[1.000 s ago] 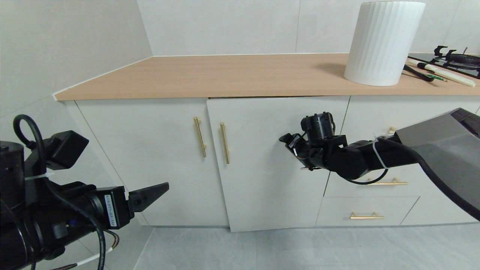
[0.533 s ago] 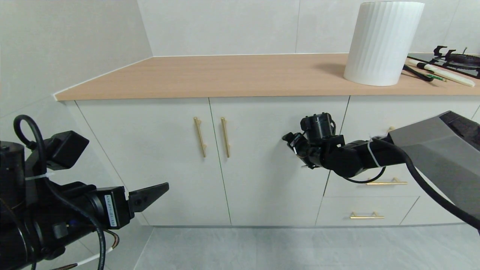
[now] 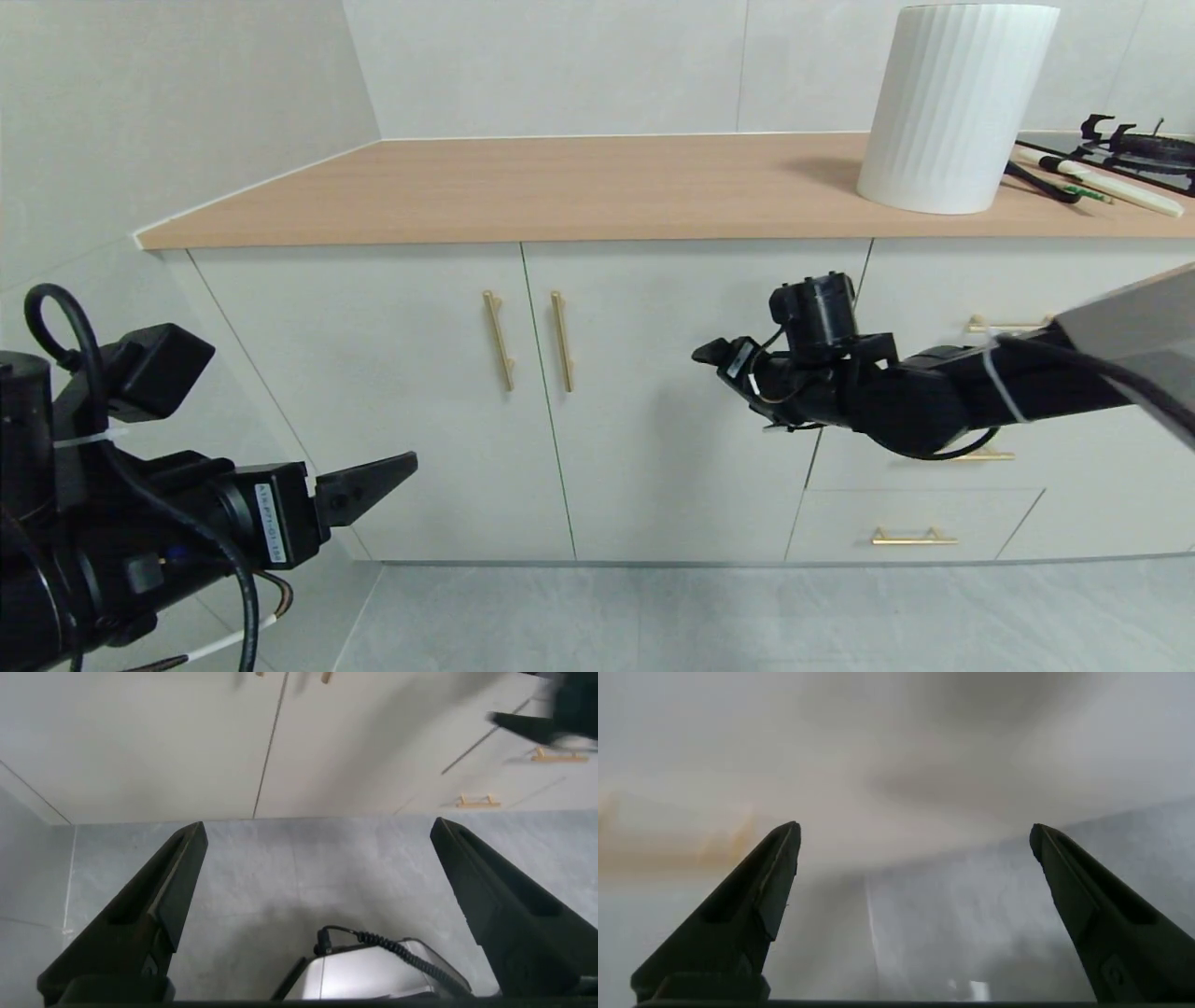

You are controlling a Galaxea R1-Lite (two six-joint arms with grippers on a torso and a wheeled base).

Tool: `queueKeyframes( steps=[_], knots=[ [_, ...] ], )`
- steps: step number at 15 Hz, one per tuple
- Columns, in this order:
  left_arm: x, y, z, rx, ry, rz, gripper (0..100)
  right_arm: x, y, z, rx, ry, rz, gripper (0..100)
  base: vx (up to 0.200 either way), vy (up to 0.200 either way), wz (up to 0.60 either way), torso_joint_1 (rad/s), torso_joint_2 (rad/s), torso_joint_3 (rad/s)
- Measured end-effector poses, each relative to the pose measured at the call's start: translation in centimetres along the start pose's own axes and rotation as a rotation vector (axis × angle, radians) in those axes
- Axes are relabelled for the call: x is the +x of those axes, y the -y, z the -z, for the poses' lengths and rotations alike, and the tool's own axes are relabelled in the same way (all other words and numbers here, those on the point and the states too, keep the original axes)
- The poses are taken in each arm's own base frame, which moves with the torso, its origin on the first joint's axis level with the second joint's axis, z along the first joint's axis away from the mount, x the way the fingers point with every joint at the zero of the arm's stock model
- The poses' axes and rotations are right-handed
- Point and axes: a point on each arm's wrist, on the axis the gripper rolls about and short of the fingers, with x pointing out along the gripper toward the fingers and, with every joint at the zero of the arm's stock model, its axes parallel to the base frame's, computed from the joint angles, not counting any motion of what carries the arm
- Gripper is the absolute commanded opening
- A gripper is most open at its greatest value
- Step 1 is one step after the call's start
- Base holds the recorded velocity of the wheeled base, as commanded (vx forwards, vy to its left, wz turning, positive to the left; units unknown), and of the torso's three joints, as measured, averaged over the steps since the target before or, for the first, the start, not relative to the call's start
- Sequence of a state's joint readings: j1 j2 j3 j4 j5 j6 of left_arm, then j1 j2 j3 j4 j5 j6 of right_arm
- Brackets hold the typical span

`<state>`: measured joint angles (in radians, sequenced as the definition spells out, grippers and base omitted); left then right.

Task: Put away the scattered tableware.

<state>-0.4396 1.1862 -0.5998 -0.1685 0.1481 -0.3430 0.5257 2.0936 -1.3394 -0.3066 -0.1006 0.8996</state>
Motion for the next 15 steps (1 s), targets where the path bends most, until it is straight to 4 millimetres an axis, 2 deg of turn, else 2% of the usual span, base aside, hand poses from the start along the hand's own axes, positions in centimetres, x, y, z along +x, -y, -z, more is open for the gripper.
queueKeyframes(
  steps=[4,6,8,11,13,15],
  knots=[
    [-1.7,-0.4,-0.4,0.029,0.067,0.004,100,-9.5,-0.8,-1.2,-0.171,0.05,-0.14,100,0.0,0.0,0.0,0.0,0.0,0.0],
    [-3.6,-1.1,-0.3,0.031,0.127,-0.005,100,-14.7,-0.1,-1.7,-0.256,0.121,-0.18,100,0.0,0.0,0.0,0.0,0.0,0.0],
    [-6.2,-1.9,0.7,0.027,0.2,0.0,100,-20.2,1.6,-2.1,-0.332,0.221,-0.19,100,0.0,0.0,0.0,0.0,0.0,0.0],
    [-10.7,-3.4,3.5,0.017,0.325,0.019,100,-28.2,5.3,-1.2,-0.495,0.375,-0.165,100,0.0,0.0,0.0,0.0,0.0,0.0],
    [-13.5,-4.4,6.0,0.011,0.384,0.01,100,-33.0,8.1,0.3,-0.56,0.456,-0.117,100,0.0,0.0,0.0,0.0,0.0,0.0],
    [-15.7,-5.1,8.6,0.023,0.43,-0.019,100,-37.2,10.8,2.7,-0.607,0.51,-0.059,100,0.0,0.0,0.0,0.0,0.0,0.0]
  ],
)
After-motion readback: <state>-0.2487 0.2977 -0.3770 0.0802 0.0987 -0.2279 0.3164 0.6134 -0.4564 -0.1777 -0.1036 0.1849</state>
